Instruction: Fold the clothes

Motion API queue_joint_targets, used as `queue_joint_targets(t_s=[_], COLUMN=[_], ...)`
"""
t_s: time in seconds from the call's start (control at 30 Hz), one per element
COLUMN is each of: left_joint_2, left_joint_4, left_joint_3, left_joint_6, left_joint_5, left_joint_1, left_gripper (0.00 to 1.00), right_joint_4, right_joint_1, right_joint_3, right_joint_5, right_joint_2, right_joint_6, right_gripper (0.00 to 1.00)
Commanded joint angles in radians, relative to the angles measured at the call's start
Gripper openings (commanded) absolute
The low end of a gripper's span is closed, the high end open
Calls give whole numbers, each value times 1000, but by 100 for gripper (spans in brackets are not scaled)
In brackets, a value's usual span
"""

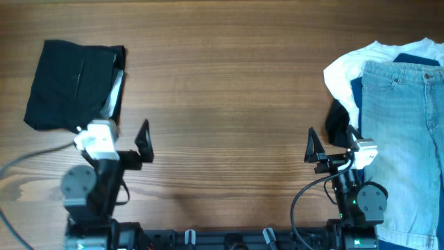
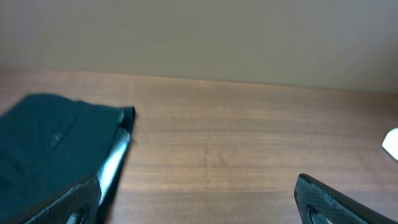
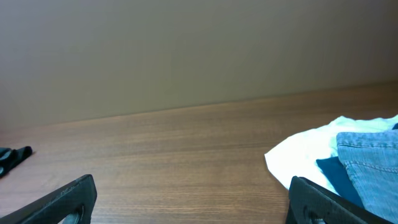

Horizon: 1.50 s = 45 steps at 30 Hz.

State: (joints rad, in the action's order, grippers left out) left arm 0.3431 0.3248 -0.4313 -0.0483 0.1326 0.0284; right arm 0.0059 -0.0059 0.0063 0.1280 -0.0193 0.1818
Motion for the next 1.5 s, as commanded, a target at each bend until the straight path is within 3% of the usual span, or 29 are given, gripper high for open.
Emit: queue_joint_targets(t_s=[0.0,0.13,0.27,1.47], left_joint_2=[-162,-327,-340,-338], left_joint_4=[-95,-160,-254,-262], left_joint_3=[169,319,423,426], left_joint_6=[-66,-65,-65,-65], left_joint_5=[19,19,13,8], left_joint_1=[-5,-5,-5,-5], left_gripper=[100,100,100,100], right_joint_4=[5,5,5,5], right_joint_1=[-5,-5,-5,-5], right_joint_3=[-1,-1,-1,-1], right_joint_5=[11,11,11,11], right_joint_2=[9,9,9,9], right_joint_6=[11,11,12,12], right_gripper=[100,100,100,100])
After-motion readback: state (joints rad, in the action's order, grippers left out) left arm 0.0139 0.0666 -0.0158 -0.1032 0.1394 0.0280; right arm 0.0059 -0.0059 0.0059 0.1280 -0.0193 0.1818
